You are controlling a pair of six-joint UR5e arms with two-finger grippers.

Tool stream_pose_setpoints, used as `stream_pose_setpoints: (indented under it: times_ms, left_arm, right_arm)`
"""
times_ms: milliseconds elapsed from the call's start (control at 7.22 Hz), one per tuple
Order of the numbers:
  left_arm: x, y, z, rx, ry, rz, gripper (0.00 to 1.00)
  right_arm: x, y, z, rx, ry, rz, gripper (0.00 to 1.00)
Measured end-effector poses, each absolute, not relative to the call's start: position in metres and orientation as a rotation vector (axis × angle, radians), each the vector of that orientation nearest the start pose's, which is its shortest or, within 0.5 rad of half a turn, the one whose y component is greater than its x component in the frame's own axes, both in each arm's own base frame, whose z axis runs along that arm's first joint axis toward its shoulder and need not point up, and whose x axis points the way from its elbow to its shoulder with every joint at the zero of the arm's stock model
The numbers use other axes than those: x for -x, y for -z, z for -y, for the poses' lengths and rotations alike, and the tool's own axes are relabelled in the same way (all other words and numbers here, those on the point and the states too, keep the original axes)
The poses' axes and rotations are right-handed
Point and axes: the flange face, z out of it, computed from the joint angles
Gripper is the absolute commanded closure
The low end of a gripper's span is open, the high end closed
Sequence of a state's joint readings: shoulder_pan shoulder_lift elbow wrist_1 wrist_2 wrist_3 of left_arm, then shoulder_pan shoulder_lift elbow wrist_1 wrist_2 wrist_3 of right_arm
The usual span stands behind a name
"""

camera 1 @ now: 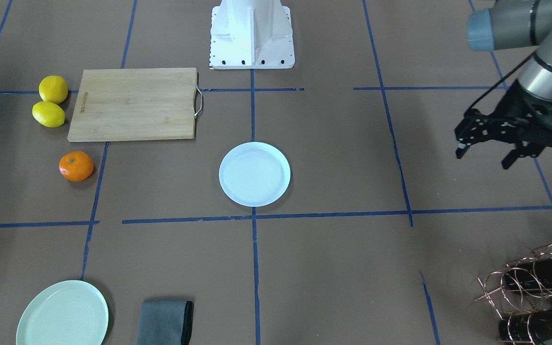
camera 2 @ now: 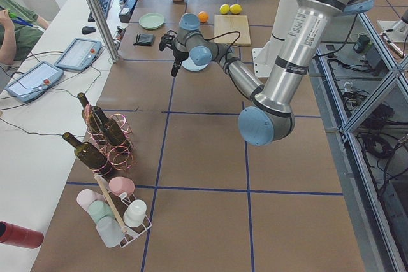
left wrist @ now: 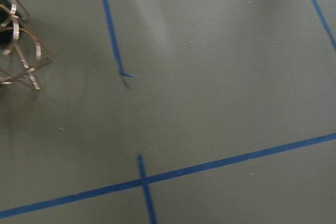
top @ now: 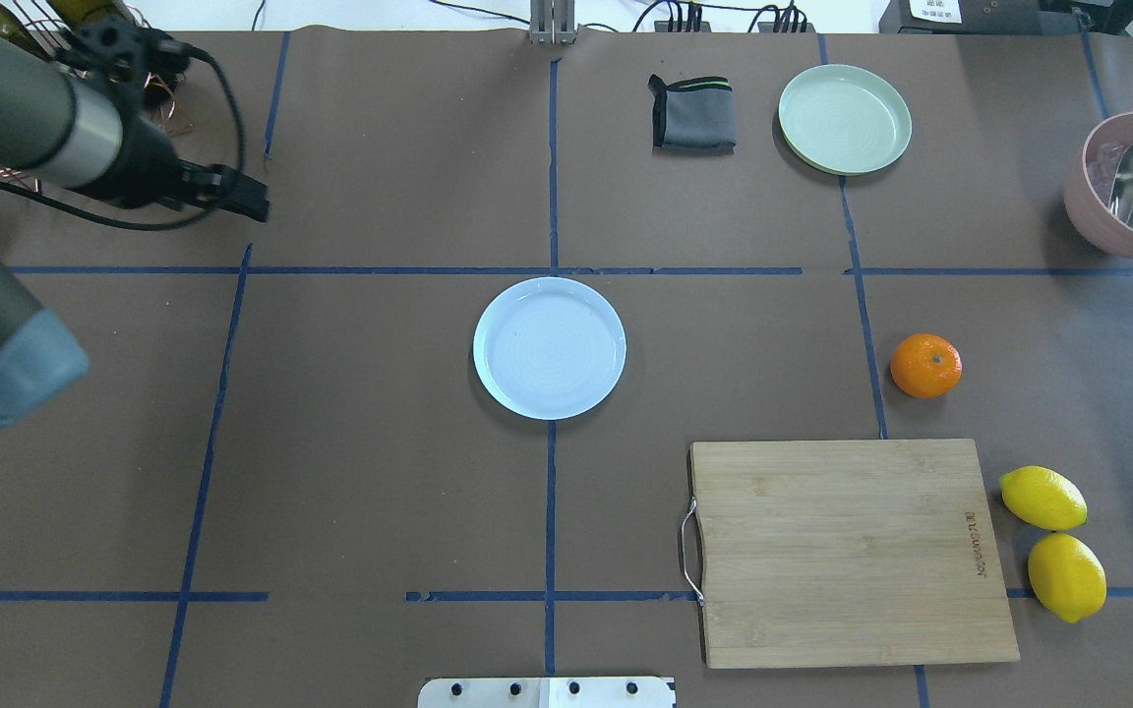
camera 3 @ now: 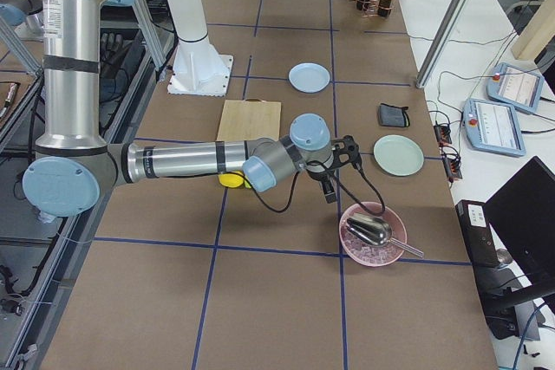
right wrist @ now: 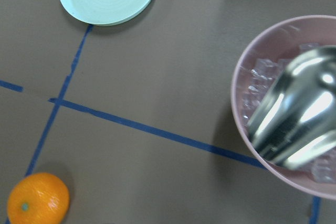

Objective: Pick orange to plate
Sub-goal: 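Withdraw the left gripper from the plate back toward the rack, then move the right gripper down over the orange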

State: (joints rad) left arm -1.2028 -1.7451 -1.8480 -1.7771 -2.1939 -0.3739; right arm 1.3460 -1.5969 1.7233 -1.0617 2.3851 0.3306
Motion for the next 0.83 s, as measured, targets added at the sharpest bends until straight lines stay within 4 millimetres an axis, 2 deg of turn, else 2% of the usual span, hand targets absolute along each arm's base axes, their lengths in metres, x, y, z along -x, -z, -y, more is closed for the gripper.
stream_pose_setpoints:
  times_ms: [277, 415, 554, 692, 831]
  left_arm:
    - [-0.023, -0.515, 0.549, -0.279, -0.224, -0.738, 0.0]
    - [0.017, -0.552, 0.543, -0.232, -0.224, -0.726, 0.0]
    - [0.044, -0.583, 0.529, -0.199, -0.229, -0.72, 0.0]
    - [0.062, -0.607, 0.51, -0.167, -0.227, -0.72, 0.0]
    - [0.071, -0.618, 0.498, -0.126, -0.211, -0.723, 0.0]
  right_arm:
    - [0.106, -0.489, 0.525, -0.345, 0.165, 0.951, 0.0]
    - [0.124, -0.466, 0.539, -0.33, 0.166, 0.956, 0.0]
    - [0.143, -0.441, 0.552, -0.307, 0.171, 0.95, 0.0]
    - [0.168, -0.416, 0.56, -0.284, 0.183, 0.922, 0.0]
    - [0.201, -0.4, 0.557, -0.261, 0.199, 0.879, 0.0]
